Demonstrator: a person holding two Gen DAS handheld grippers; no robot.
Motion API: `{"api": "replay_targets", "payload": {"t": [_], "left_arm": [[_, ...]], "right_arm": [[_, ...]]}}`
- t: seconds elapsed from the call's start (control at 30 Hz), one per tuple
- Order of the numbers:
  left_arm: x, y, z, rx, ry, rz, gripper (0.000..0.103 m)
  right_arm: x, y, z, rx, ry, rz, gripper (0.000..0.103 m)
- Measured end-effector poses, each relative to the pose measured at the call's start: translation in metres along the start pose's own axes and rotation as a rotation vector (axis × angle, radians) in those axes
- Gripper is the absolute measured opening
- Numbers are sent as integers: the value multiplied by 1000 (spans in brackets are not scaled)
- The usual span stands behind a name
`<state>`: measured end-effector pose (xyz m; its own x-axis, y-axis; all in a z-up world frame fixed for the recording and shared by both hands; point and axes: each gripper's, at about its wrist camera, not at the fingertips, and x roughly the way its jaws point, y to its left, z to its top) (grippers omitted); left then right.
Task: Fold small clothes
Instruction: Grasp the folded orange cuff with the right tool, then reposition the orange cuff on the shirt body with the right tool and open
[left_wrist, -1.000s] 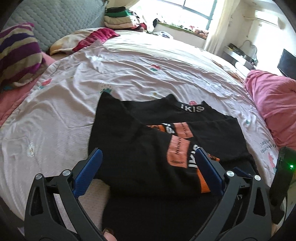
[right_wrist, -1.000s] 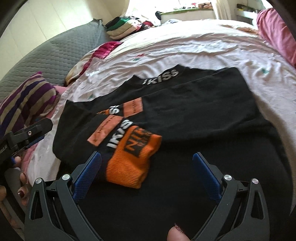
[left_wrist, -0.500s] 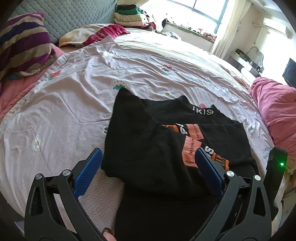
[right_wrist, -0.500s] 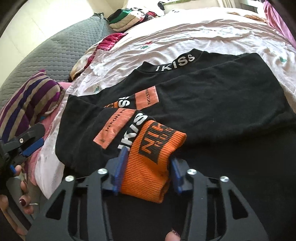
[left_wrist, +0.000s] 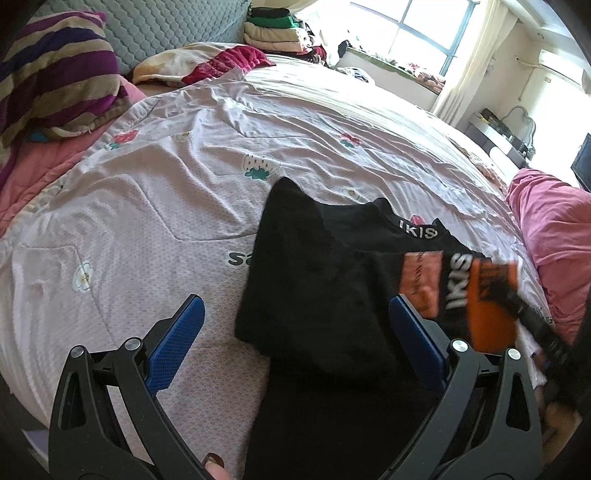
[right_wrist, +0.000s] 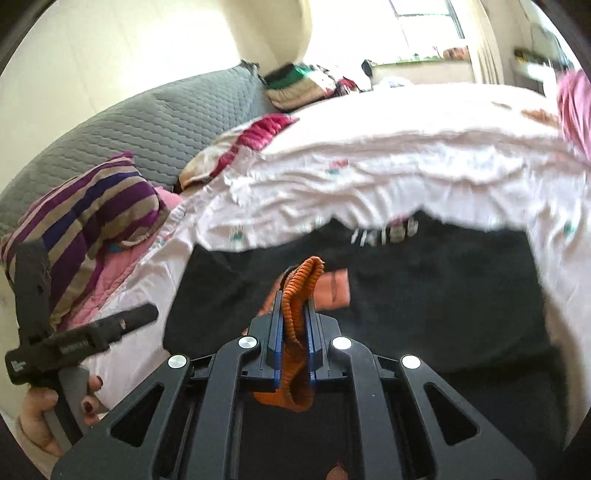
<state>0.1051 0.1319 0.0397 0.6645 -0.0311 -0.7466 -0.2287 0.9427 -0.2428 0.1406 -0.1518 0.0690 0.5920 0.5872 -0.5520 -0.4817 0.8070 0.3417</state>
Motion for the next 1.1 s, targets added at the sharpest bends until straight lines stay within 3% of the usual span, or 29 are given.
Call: {"api": "replay_targets", "payload": {"t": [0.4,0.73,1.03,1.1], "left_arm": [[-1,-10,0,24,-2,-12,93],[4,-5,1,-5,12,-5,93],[9,15,9,-93,3,36,93],[11,14,11,-89,4,38,84]], "right_arm": [[-25,-37,35,-78,-86,-124,8],[-15,-84,13,-63,-70,-237,8],[-3,-101,-2,-46,-47,-305,8],[-1,-102,-4,-46,-42,-312,8]]}}
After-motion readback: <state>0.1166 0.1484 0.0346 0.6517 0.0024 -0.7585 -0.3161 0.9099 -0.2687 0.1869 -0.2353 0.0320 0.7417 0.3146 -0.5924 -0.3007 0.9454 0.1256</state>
